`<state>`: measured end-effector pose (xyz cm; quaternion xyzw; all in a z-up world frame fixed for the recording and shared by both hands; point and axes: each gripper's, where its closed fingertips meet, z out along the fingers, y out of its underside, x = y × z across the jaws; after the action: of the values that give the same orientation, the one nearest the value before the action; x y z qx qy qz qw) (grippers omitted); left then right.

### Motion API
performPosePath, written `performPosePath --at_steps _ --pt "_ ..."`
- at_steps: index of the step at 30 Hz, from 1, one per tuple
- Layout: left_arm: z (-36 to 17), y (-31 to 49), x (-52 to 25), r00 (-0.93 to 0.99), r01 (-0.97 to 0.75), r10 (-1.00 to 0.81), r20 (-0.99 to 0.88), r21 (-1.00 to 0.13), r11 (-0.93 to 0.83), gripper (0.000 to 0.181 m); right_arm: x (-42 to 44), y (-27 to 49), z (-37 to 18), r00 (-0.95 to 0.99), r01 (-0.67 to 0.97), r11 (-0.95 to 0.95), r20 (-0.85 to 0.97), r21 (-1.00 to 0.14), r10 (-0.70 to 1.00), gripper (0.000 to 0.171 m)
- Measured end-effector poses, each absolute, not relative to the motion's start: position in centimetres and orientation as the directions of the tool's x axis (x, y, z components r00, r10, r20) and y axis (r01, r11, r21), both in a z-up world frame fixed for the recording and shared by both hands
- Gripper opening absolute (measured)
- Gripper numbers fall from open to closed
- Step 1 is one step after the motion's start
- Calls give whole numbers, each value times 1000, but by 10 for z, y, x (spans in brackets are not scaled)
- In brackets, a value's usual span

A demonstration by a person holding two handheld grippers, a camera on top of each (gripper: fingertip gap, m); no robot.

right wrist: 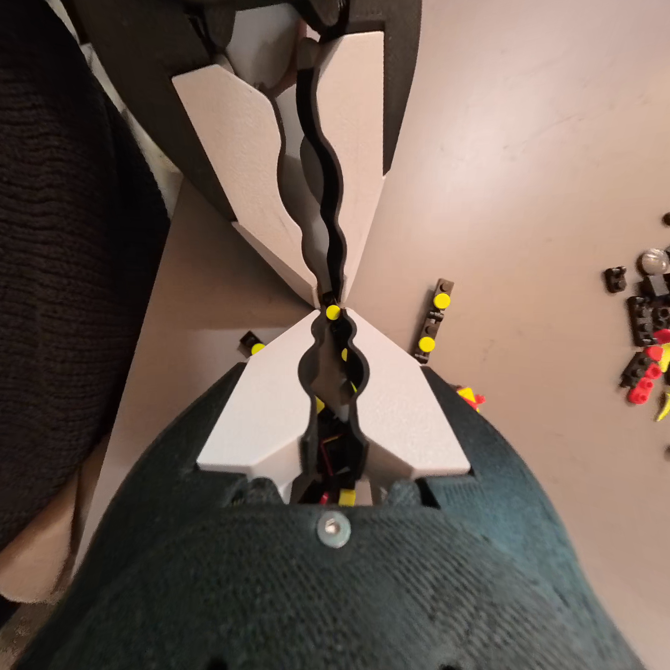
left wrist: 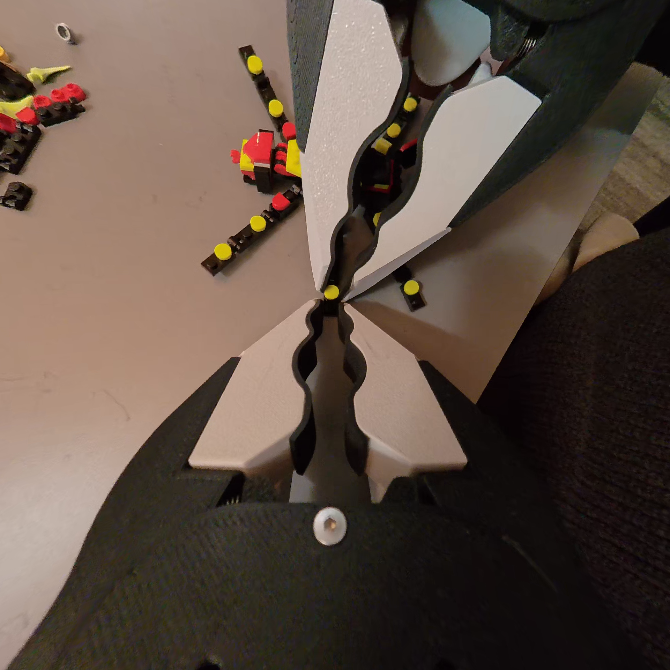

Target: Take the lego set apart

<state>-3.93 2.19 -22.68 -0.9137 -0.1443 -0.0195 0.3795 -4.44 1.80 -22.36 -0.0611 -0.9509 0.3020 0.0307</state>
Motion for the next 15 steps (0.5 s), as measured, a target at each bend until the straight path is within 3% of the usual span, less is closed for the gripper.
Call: performPosePath --at_steps 15 --pt "-227 20 -41 946 318 277 170 -668 -673 7 -46 15 -220 -979 152 760 10 -632 204 5"
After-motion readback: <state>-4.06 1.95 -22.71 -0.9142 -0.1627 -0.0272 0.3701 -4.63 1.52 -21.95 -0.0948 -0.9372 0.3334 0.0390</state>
